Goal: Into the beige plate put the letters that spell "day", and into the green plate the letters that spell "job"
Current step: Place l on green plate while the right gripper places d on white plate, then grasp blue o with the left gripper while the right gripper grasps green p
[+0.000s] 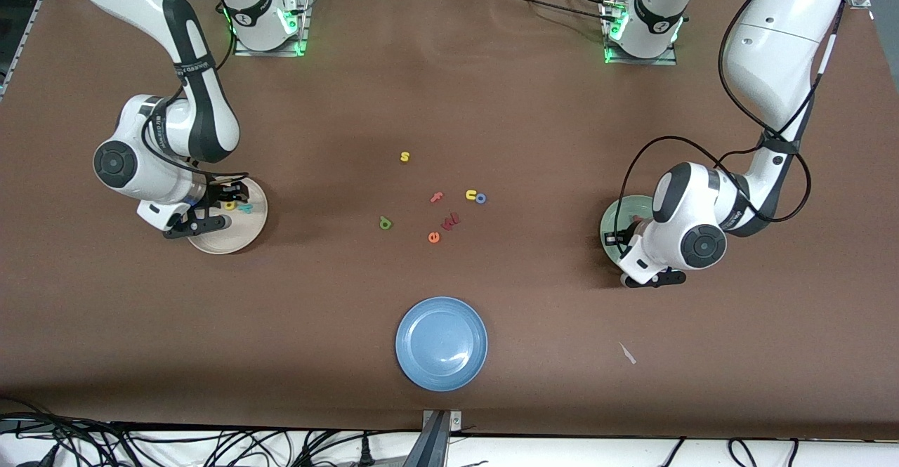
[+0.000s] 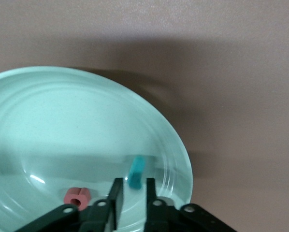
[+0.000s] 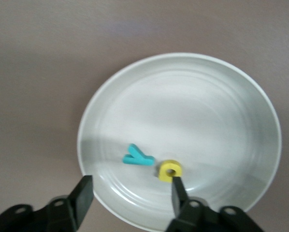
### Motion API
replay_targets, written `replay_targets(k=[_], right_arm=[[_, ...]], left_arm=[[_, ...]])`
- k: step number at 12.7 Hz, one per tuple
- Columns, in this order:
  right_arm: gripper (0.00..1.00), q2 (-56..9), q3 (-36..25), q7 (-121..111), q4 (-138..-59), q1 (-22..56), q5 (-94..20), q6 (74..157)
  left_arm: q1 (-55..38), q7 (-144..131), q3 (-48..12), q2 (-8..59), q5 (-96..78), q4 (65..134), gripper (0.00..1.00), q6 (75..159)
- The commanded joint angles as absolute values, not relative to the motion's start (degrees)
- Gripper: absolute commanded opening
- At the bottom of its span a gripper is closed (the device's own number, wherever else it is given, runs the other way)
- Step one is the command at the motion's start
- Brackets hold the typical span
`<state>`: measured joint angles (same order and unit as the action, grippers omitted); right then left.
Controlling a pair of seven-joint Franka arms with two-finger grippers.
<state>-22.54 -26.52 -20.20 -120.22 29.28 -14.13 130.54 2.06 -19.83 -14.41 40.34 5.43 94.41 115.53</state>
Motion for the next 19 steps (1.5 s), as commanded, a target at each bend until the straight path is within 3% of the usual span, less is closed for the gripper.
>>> replay_targets(k=[1,5,12,19], right_arm=[[1.0,-20.92,-23.22,-19.61,-119.62,29.35,-15.38,130.25],[1.0,-21.53,-14.96,-0.85,-115.5,30.23,-15.21,130.69],[1.0,-34.61,-14.33,13.71,-104.34,42.53,-14.68,140.61],[1.0,-41.3,-14.24,12.3,-98.8,44.03,-13.01,142.12]], left_arm=[[2.2,-19.25,-14.59,39.82,7.03,94.31,1.0,115.23],[1.93,-23.27,-15.47,36.04,6.16,93.52,1.0,110.32],[0.36,-55.49,-27.23,35.77,3.78,93.08,0.99,111.53],[-8.34,-86.35,-27.51,40.16,-2.46,93.95,0.71,126.71]])
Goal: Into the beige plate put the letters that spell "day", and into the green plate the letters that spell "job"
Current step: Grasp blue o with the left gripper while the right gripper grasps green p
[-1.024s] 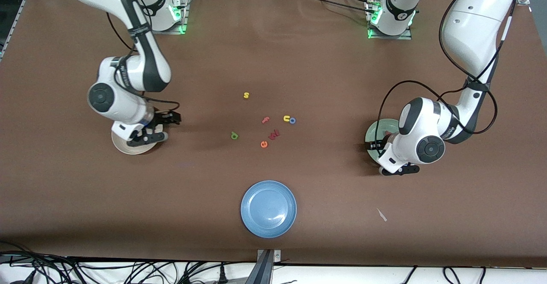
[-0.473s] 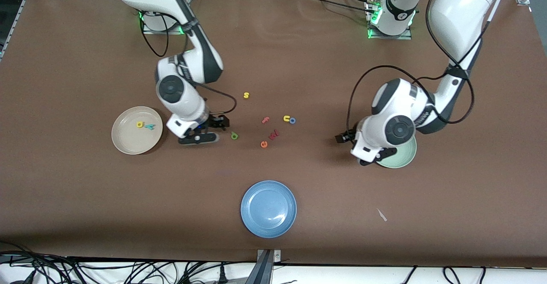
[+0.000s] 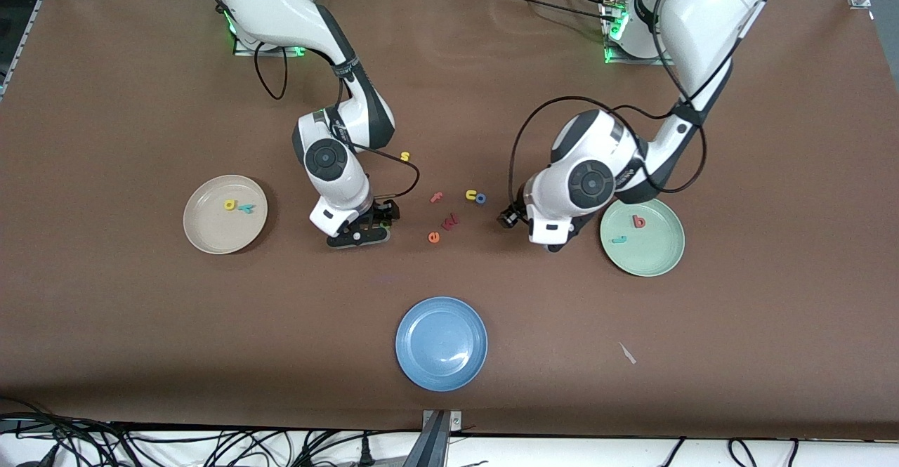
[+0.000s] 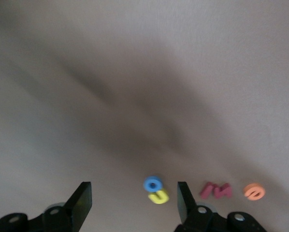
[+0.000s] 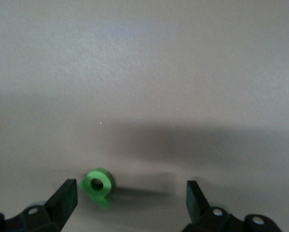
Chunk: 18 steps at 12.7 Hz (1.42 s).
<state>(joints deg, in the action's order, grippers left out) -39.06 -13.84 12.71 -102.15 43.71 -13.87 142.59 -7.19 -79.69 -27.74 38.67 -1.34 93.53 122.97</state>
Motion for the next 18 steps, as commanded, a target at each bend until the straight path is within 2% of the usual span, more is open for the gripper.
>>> replay_targets(k=[1,3,7,10,13,15,18], right_arm=[[1.0,-41.66,-14.15,12.3,-98.53,44.12,-13.01,142.12],[1.0,-41.75,-14.06,12.3,-98.53,44.21,-13.1,142.03],[1.0,-41.75,-13.71,12.39,-98.61,44.3,-13.18,140.54],[0.98,-41.75,-13.8,12.31,-98.61,45.17,-13.1,139.92],[0.88,-41.75,-13.8,12.39,-98.53,45.18,-13.1,140.01],[0.75,-41.75,-13.8,12.22,-98.53,45.18,-13.01,140.01],[0.67,-41.66,-13.8,12.3,-98.53,45.18,-13.01,140.01]], left_arm=[[-10.0,-89.96,-27.25,40.78,-2.29,94.22,0.71,129.09],[-10.63,-94.82,-27.16,42.36,-1.76,94.31,0.63,131.39],[-12.39,-100.01,-26.89,43.51,-1.58,99.13,0.58,137.36],[-12.66,-102.13,-26.89,43.51,-1.67,100.28,0.55,138.07],[-12.66,-102.22,-26.89,43.59,-1.67,100.37,0.51,138.16],[-12.74,-102.13,-26.89,44.03,-1.58,100.28,0.5,138.16],[-13.01,-102.13,-26.89,44.12,-1.58,100.28,0.46,138.25]])
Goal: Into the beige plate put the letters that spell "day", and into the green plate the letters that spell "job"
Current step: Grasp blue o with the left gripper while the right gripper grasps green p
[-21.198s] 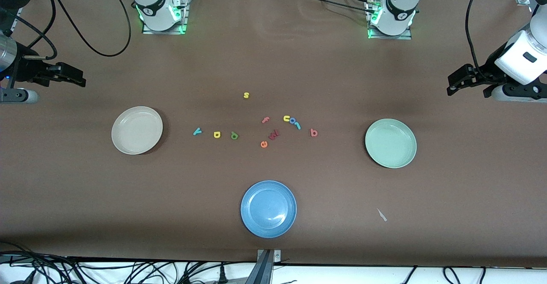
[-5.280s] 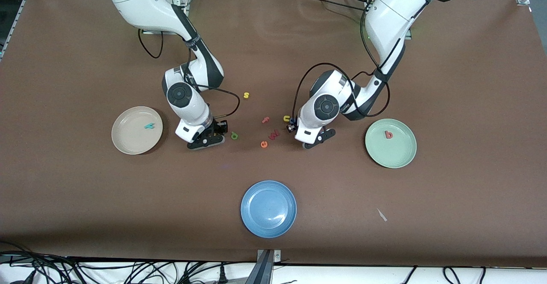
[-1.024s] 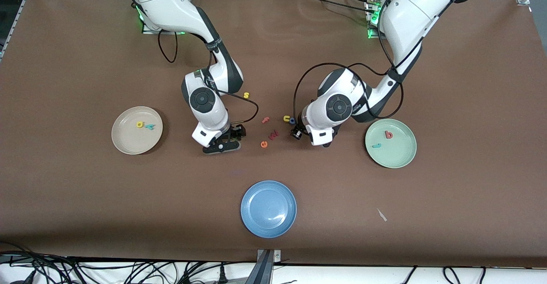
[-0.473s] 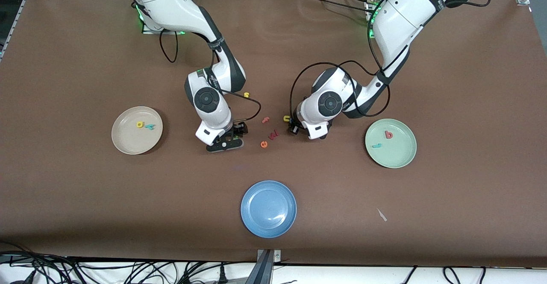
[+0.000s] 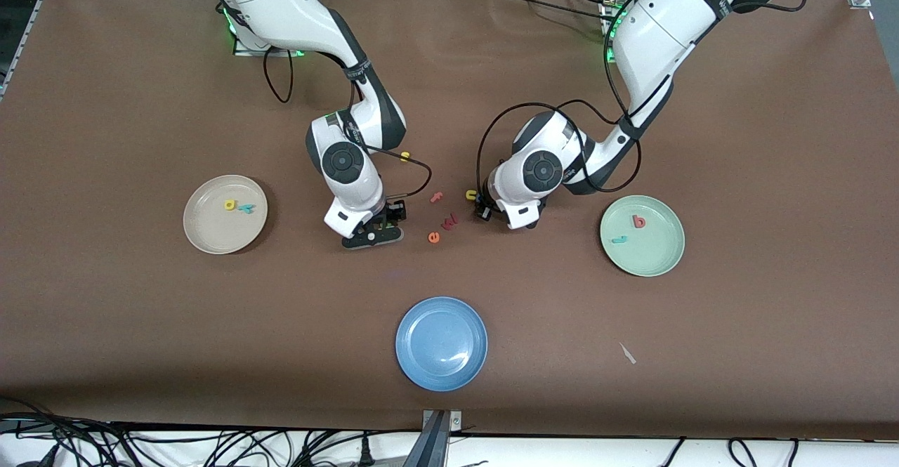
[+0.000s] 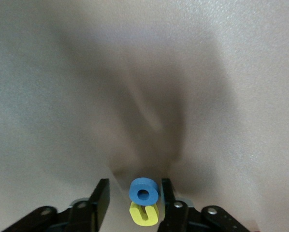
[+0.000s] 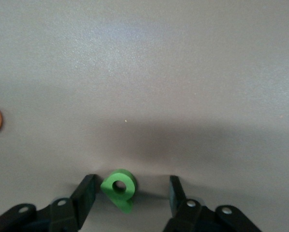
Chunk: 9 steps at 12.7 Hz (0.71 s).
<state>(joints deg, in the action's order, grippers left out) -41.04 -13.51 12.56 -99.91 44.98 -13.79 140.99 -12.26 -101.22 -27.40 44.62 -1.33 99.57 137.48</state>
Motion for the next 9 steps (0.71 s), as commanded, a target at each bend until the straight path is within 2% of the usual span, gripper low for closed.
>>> replay_targets(k=[1,5,7,9], right_arm=[[0.61,-41.66,-13.8,12.22,-98.53,45.18,-13.01,140.01],[0.48,-41.66,-13.8,12.22,-98.53,45.18,-13.1,140.01],[0.46,-41.66,-13.8,12.3,-98.53,45.18,-13.1,140.01],[0.41,-41.66,-13.8,12.22,-98.53,45.18,-13.1,140.01]], left_arm=[[-13.09,-102.13,-26.89,44.21,-1.58,100.11,0.45,138.34],[-13.01,-102.13,-26.89,45.17,-1.67,100.11,0.45,140.88],[-13.01,-102.13,-26.81,45.26,-1.58,100.11,0.45,140.98],[-13.01,-102.13,-26.81,45.26,-1.58,100.11,0.28,141.06]])
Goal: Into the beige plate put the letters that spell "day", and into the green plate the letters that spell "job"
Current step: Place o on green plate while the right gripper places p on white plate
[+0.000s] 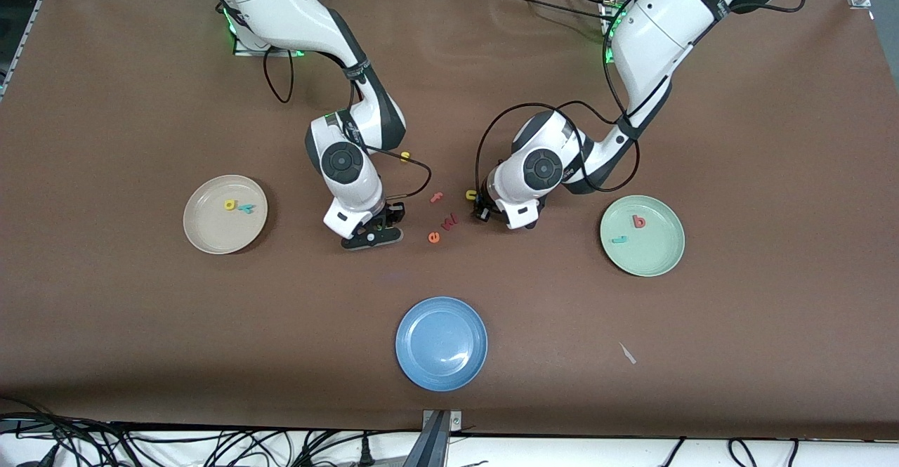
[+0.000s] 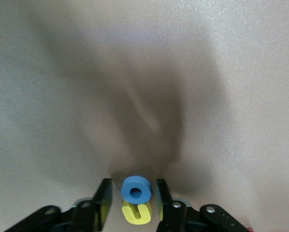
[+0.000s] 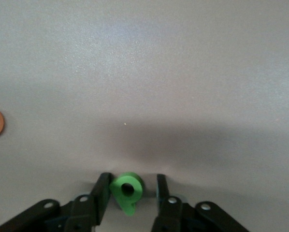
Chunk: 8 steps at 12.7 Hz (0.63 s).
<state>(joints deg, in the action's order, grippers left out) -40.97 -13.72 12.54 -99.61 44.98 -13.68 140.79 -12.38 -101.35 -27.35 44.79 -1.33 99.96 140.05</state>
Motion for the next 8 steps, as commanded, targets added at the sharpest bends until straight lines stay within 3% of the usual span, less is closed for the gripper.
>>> replay_targets(k=[1,3,6,8], right_arm=[[0.38,-41.66,-13.8,12.3,-98.53,45.18,-13.1,140.01],[0.34,-41.66,-13.8,12.3,-98.53,45.18,-13.1,140.01],[0.26,-41.66,-13.71,12.3,-98.53,45.09,-13.1,140.01],[0.2,-41.66,-13.8,12.13,-98.53,45.09,-13.18,140.01]], left_arm=[[-13.01,-102.13,-26.81,45.26,-1.58,100.11,0.19,141.06],[-12.83,-102.04,-26.81,45.09,-1.58,100.11,0.11,140.98],[-12.13,-101.6,-26.46,43.78,-1.49,99.85,0.11,139.49],[-11.69,-101.34,-25.67,41.06,-0.97,98.97,0.11,133.98]])
